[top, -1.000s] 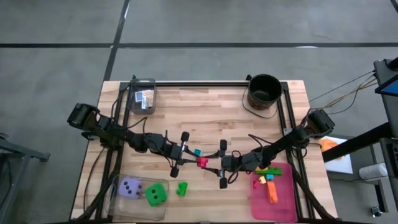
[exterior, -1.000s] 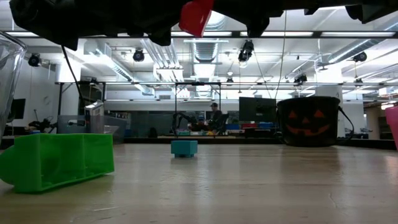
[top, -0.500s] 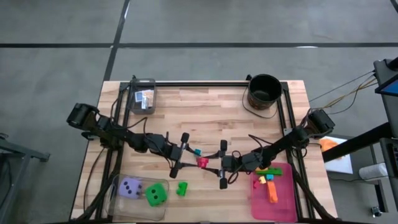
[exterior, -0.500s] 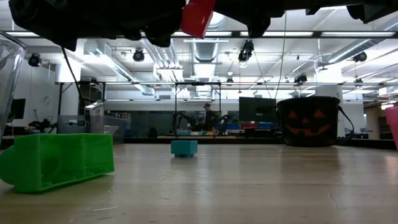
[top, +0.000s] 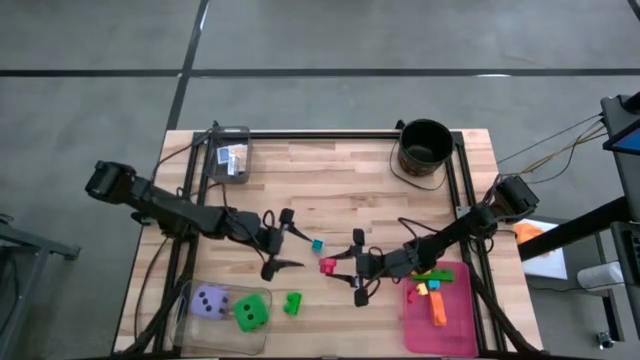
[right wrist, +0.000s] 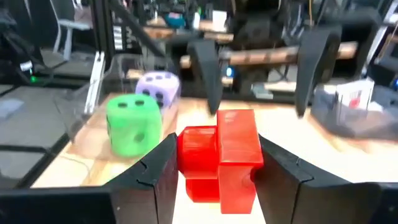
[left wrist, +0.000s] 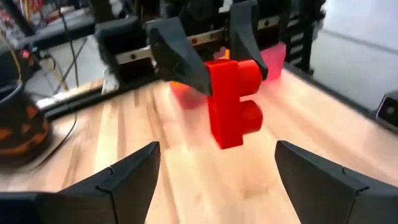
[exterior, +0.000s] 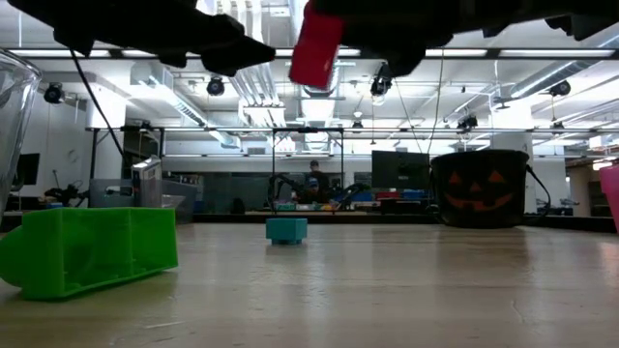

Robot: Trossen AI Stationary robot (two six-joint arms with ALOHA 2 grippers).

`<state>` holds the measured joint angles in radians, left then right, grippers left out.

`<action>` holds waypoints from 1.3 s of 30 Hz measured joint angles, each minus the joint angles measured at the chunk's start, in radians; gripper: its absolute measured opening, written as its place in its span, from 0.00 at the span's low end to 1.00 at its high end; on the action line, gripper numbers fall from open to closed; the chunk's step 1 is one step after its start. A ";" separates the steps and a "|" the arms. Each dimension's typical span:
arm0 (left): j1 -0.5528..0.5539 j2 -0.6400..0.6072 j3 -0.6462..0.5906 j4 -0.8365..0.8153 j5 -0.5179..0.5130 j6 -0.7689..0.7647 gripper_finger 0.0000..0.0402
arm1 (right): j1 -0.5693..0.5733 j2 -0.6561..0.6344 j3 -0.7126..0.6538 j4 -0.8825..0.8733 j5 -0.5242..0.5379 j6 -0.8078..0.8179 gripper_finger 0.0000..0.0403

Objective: Pick & Place Toys
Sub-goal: Put the red game piece into the pink bin

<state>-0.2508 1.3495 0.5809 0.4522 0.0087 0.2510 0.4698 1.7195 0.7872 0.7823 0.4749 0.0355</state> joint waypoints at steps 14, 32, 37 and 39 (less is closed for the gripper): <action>0.006 -0.074 -0.118 0.062 -0.051 -0.022 0.79 | 0.070 -0.140 0.000 -0.420 -0.002 0.227 0.40; 0.015 -0.074 -0.124 0.099 -0.054 -0.022 0.79 | 0.284 -0.581 0.018 -1.286 -0.151 1.011 0.40; 0.015 -0.074 -0.124 0.098 -0.054 -0.023 0.79 | 0.333 -0.573 0.036 -1.446 -0.214 1.209 0.40; 0.015 -0.074 -0.124 0.098 -0.054 -0.023 0.79 | 0.347 -0.551 0.043 -1.486 -0.253 1.272 0.40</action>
<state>-0.2356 1.2758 0.4568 0.5499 -0.0456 0.2283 0.8165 1.1683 0.8301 -0.7039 0.2224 1.3076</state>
